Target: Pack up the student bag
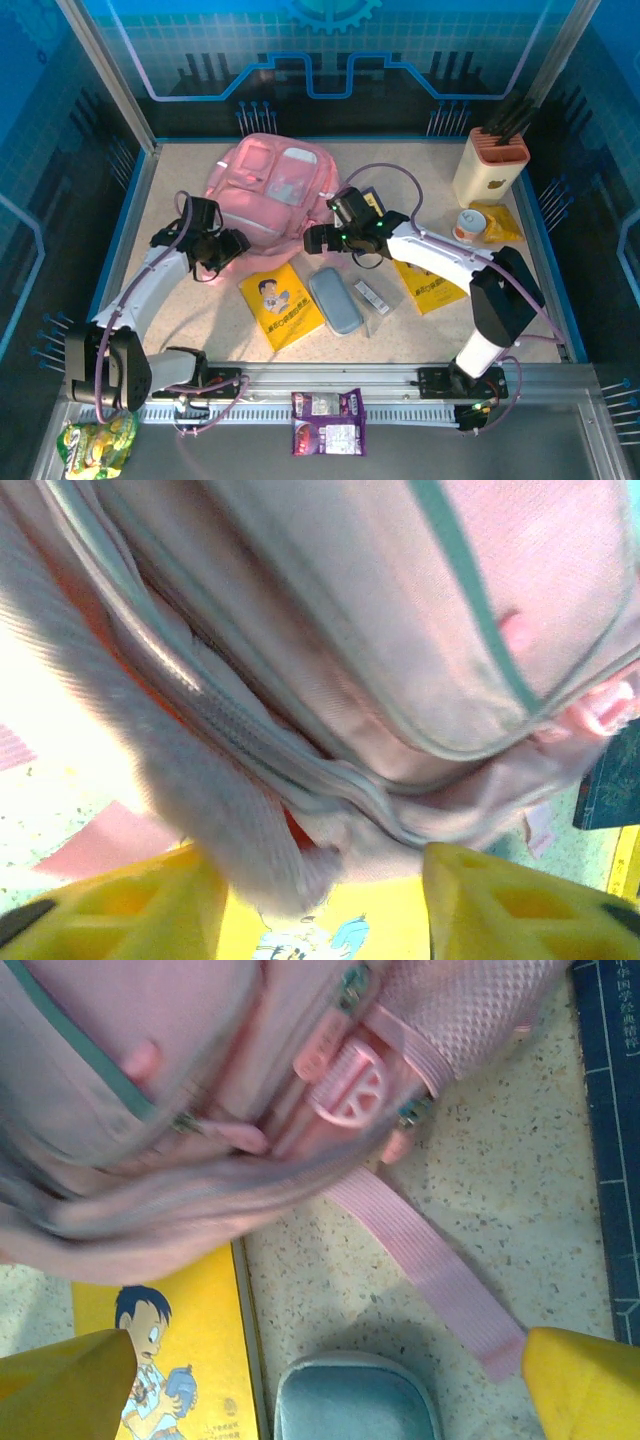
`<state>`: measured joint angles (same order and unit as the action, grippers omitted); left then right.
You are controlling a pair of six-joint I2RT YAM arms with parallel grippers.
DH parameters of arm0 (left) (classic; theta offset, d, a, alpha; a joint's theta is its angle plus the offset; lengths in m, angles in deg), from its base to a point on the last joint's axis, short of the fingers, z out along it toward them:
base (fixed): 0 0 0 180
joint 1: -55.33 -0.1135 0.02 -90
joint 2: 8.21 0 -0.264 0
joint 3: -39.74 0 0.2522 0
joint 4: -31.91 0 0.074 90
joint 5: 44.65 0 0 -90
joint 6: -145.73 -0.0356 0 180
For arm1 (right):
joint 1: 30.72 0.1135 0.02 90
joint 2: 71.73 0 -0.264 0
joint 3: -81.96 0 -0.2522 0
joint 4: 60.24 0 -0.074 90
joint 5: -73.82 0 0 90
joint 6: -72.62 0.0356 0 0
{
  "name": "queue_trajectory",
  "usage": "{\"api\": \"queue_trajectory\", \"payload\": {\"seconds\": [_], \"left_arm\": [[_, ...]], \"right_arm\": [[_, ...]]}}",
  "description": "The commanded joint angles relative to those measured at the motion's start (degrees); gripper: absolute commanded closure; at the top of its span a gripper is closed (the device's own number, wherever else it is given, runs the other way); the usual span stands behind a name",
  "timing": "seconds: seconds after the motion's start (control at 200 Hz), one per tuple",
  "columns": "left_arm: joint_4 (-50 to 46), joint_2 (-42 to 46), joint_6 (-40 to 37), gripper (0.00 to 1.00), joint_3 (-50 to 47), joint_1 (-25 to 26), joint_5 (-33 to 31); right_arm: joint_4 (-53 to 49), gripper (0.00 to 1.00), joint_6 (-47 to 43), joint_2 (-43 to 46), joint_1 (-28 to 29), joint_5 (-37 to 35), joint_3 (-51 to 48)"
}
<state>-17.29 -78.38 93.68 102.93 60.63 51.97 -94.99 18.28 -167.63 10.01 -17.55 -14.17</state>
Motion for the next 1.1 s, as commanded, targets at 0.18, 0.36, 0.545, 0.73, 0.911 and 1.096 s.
{"api": "queue_trajectory", "payload": {"seconds": [0.18,0.36,0.545,0.73,0.911,1.096], "left_arm": [[2.21,7.19,3.11,0.25,-1.47,0.85,-1.95],[6.60,5.33,9.32,0.22,-2.21,8.51,-4.33],[11.15,2.35,17.51,0.22,-3.96,14.28,-9.19],[13.89,1.26,21.20,0.23,-6.53,15.86,-10.86],[13.05,2.09,22.36,0.23,-6.88,16.99,-10.49],[13.81,2.72,26.40,0.23,-9.55,21.07,-11.51]], "right_arm": [[1.07,0.00,3.21,-6.22,-4.27,5.48,6.99],[0.50,0.04,3.66,-12.20,-5.38,5.50,13.42],[-0.03,0.09,6.94,-18.11,-6.19,5.02,19.27],[-3.75,0.17,8.32,-23.49,-6.34,2.57,25.19],[-5.36,0.29,6.43,-27.95,-6.77,0.99,30.60],[-5.02,0.40,5.46,-32.40,-6.83,3.11,33.70]]}}
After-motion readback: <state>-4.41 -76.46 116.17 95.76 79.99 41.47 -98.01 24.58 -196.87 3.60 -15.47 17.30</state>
